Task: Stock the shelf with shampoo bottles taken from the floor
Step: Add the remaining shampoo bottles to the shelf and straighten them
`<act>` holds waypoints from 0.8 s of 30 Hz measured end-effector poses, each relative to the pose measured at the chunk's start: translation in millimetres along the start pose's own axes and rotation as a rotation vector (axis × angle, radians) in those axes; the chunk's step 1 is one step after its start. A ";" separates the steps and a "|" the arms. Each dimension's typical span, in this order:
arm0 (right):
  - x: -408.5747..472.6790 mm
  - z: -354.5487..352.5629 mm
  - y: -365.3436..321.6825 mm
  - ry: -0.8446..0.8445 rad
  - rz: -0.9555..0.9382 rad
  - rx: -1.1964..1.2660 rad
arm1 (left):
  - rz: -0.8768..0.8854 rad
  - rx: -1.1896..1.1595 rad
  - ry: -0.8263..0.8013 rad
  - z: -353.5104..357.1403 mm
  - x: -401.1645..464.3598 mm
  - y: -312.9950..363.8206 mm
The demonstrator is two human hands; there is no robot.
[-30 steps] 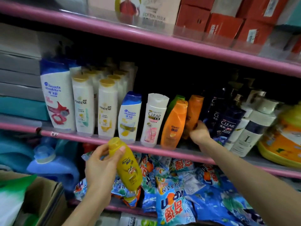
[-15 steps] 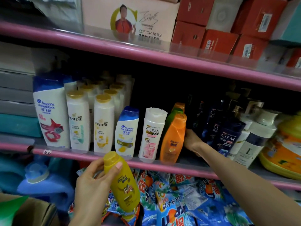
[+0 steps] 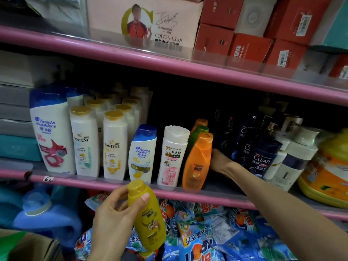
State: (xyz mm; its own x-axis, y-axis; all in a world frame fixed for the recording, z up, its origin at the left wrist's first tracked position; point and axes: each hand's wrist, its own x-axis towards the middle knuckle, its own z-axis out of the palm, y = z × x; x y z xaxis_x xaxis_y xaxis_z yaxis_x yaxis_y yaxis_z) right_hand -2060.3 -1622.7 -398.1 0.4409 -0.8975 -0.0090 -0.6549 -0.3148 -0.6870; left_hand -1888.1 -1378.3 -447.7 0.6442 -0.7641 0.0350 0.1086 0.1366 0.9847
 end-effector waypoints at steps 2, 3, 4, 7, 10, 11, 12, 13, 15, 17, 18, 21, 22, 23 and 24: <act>1.3 0.0 0.9 0.002 -0.006 0.005 | -0.005 0.000 0.002 0.6 -0.1 0.1; 1.0 0.3 1.0 0.000 -0.014 0.005 | -0.006 0.002 -0.002 0.8 0.2 -0.2; 0.4 0.4 0.7 -0.004 -0.019 0.007 | -0.006 0.005 -0.010 0.6 0.5 -0.6; -0.6 -1.8 1.1 -0.034 -0.010 0.009 | -0.003 0.018 -0.025 0.1 0.8 -2.2; -7.5 -5.9 1.9 -0.177 0.112 0.115 | 0.010 0.021 -0.049 0.2 -2.5 -0.3; -12.8 -7.6 0.7 -0.219 0.150 0.200 | 0.012 0.020 -0.065 1.0 -4.3 1.1; -19.5 -8.7 -0.2 -0.221 0.172 0.290 | 0.014 0.021 -0.083 1.6 -6.2 2.7; -28.3 -8.5 -1.8 -0.177 0.176 0.365 | 0.018 0.025 -0.103 2.6 -8.2 4.1; -49.8 -5.3 -4.5 0.011 0.154 0.430 | 0.029 0.036 -0.149 4.5 -12.0 7.3; -80.3 3.1 -5.8 0.217 0.133 0.337 | 0.043 0.047 -0.191 6.4 -15.5 9.5; -99.4 8.5 -6.3 0.285 0.097 0.290 | 0.052 0.056 -0.211 6.9 -16.9 9.8; -158.2 24.1 -15.6 0.166 -0.055 0.298 | 0.078 0.065 -0.290 9.2 -22.3 11.3; -173.6 30.2 -21.9 0.034 -0.076 0.313 | 0.087 0.067 -0.313 10.2 -24.0 12.9; -185.5 36.6 -28.1 -0.084 -0.092 0.309 | 0.096 0.065 -0.337 11.7 -25.8 14.6; -194.2 42.6 -33.8 -0.150 -0.115 0.287 | 0.104 0.059 -0.364 13.3 -28.2 16.5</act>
State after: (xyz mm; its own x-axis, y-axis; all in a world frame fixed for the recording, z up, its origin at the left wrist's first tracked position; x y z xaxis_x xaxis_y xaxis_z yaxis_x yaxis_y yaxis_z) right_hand -2097.7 -1424.6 -404.1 0.6013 -0.7989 -0.0117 -0.4053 -0.2924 -0.8661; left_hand -1914.6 -1362.9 -430.2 0.3376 -0.9232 0.1834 0.0058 0.1969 0.9804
